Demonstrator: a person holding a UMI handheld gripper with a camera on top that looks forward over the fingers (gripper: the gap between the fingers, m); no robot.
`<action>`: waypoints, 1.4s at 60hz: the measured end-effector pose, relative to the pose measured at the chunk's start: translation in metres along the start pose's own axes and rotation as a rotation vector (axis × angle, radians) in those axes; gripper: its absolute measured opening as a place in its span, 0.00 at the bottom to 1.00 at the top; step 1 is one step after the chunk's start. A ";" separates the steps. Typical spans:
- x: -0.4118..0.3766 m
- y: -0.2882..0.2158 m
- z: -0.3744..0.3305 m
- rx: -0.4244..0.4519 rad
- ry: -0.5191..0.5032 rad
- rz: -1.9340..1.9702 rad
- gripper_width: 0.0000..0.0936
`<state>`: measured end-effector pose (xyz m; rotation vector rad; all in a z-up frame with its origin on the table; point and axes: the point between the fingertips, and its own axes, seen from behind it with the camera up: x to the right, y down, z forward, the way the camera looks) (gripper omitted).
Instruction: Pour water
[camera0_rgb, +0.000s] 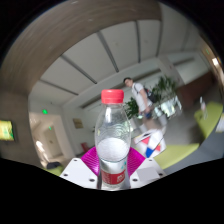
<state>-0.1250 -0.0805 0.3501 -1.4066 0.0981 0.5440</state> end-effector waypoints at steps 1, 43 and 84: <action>0.011 0.004 0.017 0.002 0.018 -0.054 0.33; 0.247 0.184 -0.042 -0.435 0.328 -0.398 0.34; 0.147 0.104 -0.243 -0.552 0.464 -0.400 0.91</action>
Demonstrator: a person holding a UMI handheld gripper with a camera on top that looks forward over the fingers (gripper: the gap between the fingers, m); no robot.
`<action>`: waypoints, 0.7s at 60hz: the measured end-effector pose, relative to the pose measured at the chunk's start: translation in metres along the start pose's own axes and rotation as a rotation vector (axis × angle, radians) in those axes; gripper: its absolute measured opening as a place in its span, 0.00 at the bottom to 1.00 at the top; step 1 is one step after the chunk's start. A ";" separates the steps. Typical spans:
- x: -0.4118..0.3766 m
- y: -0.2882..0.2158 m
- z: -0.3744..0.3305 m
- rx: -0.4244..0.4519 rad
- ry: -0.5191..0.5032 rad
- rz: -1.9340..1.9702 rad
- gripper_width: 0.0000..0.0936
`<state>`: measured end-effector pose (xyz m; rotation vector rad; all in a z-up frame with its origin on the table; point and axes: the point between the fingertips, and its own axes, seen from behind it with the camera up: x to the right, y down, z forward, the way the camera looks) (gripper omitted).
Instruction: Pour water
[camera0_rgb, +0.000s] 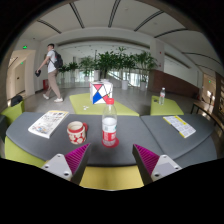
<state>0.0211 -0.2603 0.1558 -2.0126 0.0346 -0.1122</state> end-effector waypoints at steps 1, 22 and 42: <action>0.000 0.002 -0.011 0.001 0.003 -0.002 0.91; -0.011 0.057 -0.190 -0.015 -0.002 0.003 0.91; -0.016 0.060 -0.247 0.026 0.002 -0.011 0.91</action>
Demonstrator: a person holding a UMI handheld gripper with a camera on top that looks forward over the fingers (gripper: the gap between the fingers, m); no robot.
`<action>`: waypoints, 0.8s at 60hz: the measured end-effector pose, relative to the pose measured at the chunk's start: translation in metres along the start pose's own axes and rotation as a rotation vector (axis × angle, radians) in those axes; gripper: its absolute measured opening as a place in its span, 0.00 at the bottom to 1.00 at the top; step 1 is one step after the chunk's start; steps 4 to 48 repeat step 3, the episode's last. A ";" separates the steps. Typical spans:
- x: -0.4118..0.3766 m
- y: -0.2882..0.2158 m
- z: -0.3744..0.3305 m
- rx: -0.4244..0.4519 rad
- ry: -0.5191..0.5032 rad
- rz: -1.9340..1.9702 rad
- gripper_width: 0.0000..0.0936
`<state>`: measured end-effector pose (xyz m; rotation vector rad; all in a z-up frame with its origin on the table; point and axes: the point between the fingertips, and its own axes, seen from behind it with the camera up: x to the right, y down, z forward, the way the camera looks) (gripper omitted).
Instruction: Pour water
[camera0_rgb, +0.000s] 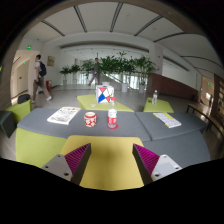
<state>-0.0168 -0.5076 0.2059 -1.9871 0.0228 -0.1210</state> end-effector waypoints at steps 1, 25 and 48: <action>0.000 0.000 -0.001 -0.001 0.002 -0.003 0.91; 0.001 0.001 -0.004 -0.001 0.004 -0.001 0.91; 0.001 0.001 -0.004 -0.001 0.004 -0.001 0.91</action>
